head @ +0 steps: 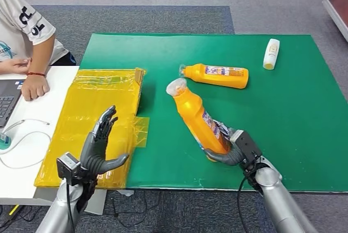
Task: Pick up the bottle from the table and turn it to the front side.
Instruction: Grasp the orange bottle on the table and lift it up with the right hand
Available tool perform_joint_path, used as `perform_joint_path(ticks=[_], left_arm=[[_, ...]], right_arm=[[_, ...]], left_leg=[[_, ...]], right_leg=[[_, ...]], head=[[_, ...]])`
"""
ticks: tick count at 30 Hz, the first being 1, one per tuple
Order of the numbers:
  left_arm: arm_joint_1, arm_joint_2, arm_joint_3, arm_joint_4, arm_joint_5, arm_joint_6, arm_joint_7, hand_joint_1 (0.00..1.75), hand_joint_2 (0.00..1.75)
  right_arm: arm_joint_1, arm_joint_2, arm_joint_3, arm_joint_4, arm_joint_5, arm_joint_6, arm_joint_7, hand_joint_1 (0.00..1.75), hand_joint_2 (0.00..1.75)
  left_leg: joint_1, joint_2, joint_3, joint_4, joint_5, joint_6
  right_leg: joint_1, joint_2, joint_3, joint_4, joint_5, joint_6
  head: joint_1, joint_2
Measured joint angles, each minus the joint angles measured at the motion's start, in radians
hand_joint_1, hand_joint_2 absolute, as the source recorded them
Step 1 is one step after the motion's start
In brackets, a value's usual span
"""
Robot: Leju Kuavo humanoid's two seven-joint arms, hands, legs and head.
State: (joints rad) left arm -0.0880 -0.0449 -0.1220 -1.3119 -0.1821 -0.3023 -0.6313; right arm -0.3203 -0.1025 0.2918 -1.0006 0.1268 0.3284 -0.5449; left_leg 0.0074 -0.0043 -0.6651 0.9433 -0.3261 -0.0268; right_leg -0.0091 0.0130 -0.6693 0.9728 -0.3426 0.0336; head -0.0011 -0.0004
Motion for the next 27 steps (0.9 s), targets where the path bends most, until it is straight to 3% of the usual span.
perform_joint_path(ticks=[14, 23, 27], left_arm=[[0.003, 0.029, 0.019, 0.021, 0.038, -0.041, 0.000, 0.00, 1.75], [-0.028, 0.067, 0.032, 0.105, 0.239, -0.372, 0.000, 0.00, 1.75], [-0.074, 0.089, 0.032, 0.167, 0.234, -0.440, 0.000, 0.00, 1.75]], right_arm=[[0.022, 0.018, -0.042, -0.047, -0.011, 0.024, -0.006, 1.75, 1.75], [0.024, 0.046, -0.037, -0.090, -0.033, 0.094, -0.027, 1.75, 1.75], [0.013, 0.061, -0.002, -0.109, -0.004, 0.082, -0.045, 1.75, 1.75]], left_leg=[[0.000, 0.000, 0.000, 0.000, 0.000, 0.001], [0.000, 0.000, -0.001, 0.000, 0.000, 0.000], [0.000, 0.000, -0.001, 0.000, 0.001, -0.001]], right_leg=[[0.000, 0.000, 0.000, 0.000, 0.000, 0.001], [0.000, 0.000, -0.001, 0.000, 0.000, 0.000], [0.000, 0.000, -0.001, 0.000, 0.000, 0.000]], head=[[0.000, 0.000], [0.000, 0.000], [0.000, 0.000]])
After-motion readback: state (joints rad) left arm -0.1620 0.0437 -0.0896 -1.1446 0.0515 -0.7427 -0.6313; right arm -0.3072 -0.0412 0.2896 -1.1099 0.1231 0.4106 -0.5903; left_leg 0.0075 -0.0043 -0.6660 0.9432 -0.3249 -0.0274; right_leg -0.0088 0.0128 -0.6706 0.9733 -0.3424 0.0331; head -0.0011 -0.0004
